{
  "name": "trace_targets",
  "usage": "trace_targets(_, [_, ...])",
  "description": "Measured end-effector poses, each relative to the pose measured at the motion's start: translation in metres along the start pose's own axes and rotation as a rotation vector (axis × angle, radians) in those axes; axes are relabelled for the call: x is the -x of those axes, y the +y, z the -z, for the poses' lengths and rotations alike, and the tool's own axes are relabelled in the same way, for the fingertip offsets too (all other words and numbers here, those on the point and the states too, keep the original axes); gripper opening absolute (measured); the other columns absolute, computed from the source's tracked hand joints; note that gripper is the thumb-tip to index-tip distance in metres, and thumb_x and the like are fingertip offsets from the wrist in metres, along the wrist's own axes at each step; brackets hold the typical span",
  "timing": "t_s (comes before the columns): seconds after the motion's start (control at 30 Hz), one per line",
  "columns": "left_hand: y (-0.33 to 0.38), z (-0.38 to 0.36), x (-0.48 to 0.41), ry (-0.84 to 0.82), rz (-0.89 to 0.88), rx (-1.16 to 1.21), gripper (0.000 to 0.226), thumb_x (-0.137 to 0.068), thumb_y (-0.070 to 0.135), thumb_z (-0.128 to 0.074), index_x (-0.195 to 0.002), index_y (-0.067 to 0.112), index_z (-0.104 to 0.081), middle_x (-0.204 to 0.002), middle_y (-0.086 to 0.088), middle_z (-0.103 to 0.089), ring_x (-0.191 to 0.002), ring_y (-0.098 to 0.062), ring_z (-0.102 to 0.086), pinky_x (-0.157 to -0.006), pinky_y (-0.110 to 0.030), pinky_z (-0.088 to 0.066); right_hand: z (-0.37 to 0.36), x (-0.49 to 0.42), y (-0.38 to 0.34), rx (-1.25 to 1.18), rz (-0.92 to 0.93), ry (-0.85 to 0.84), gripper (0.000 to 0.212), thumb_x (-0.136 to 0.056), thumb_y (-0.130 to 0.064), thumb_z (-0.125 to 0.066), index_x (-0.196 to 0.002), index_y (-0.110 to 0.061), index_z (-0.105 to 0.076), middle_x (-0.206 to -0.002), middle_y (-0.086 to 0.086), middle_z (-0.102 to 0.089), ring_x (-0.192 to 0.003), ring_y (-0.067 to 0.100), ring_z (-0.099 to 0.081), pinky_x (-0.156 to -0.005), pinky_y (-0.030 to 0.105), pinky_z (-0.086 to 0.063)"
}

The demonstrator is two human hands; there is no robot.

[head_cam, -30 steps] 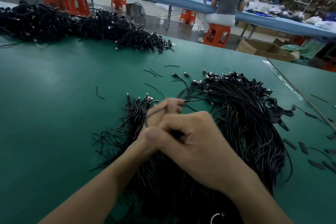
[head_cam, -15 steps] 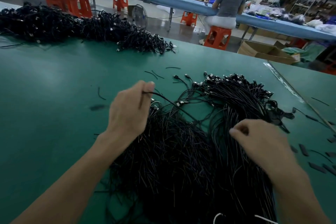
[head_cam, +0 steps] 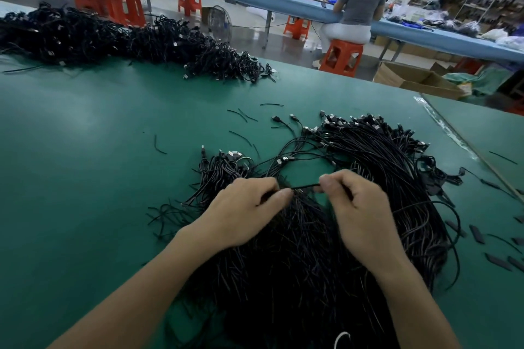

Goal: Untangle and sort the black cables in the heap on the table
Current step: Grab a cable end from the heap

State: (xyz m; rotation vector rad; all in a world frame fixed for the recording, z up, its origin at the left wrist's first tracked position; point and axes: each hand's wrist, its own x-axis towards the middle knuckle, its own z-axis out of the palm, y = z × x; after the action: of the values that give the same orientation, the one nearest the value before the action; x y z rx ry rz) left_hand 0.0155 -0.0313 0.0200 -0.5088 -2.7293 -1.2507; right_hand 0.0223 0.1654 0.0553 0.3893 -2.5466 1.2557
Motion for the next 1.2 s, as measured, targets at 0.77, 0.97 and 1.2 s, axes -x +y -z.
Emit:
trace_targets(0.77, [0.015,-0.010,0.002,0.237,0.028,0.551,0.030,-0.106,0.019,-0.041,-0.101,0.011,-0.070,-0.084,-0.001,-0.073,-0.081,-0.014,-0.071,-0.074,-0.025,-0.057,-0.003,0.015,-0.022,0.008,0.025,-0.400,0.026,-0.095,-0.036,-0.057,-0.071,-0.030,-0.064,-0.057,-0.007,-0.054,-0.047,0.004,-0.041,-0.047,0.022,-0.034])
trace_targets(0.97, [0.032,-0.007,0.013,-0.186,0.161,0.705,0.057,-0.105,0.046,-0.034,-0.063,0.019,-0.062,-0.041,0.003,-0.044,-0.033,-0.010,-0.038,-0.039,-0.018,-0.032,0.011,0.003,-0.023,-0.221,0.080,-0.232,0.028,-0.086,-0.046,-0.065,-0.072,-0.022,-0.068,-0.052,-0.004,-0.054,-0.046,0.002,-0.036,-0.045,0.019,-0.032])
trace_targets(1.2, [0.044,0.015,0.012,-0.507,0.269,1.336,0.052,-0.099,0.048,-0.041,-0.057,0.019,-0.050,-0.042,0.009,-0.024,-0.035,-0.005,-0.018,-0.036,-0.018,-0.017,-0.006,0.007,-0.015,-0.323,0.013,-0.173,0.032,-0.090,-0.052,-0.057,-0.069,-0.029,-0.065,-0.059,-0.001,-0.051,-0.055,0.019,-0.041,-0.052,0.034,-0.035])
